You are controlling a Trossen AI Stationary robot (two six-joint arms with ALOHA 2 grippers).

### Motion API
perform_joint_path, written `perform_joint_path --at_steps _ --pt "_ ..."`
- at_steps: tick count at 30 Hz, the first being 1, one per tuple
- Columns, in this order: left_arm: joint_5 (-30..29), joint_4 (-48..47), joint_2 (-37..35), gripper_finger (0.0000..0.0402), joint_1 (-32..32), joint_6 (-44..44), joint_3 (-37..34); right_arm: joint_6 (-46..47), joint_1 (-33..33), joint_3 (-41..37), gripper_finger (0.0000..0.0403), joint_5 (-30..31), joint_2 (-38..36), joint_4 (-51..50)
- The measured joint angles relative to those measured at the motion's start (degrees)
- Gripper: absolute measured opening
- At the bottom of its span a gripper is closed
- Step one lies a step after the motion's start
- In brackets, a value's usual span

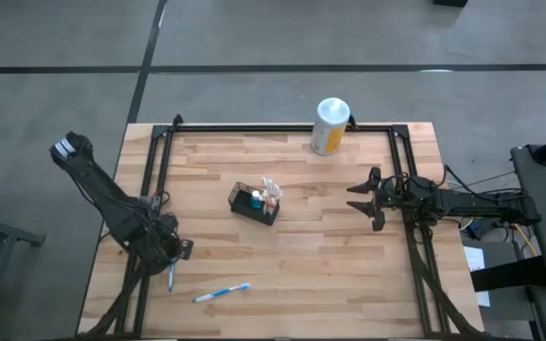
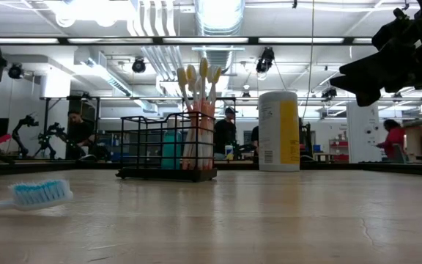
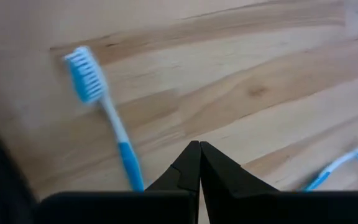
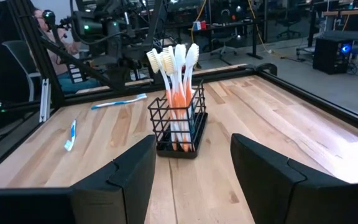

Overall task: Pick & Place toothbrushing station
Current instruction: Put the blue toothbrush into the left section of the wire organizer

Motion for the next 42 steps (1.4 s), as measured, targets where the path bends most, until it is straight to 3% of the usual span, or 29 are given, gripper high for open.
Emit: perform_joint_path --at_steps 10,19,26,36,42 --pt "12.5 -6.1 0.0 0.0010 0.1 -8.6 0.0 0.0 0.0 0.0 0.0203 0.0 0.0 0.0" --pt "2.8 -8.6 0.0 0.0010 0.1 -5.8 0.0 0.0 0.0 0.0 0.0203 0.0 0.0 0.0" --pt "2.3 -9.6 0.1 0.0013 0.1 -9.4 -1.7 0.0 0.0 0.0 0.0203 0.0 0.0 0.0" --pt "3.4 -7.5 -0.2 0.0105 0.4 -11.4 -3.5 0.0 0.0 0.0 0.0203 0.0 0.0 0.0" --pt "7.3 -7.5 -0.2 0.0133 0.4 -11.8 -3.6 0.0 0.0 0.0 0.0203 0.0 0.0 0.0"
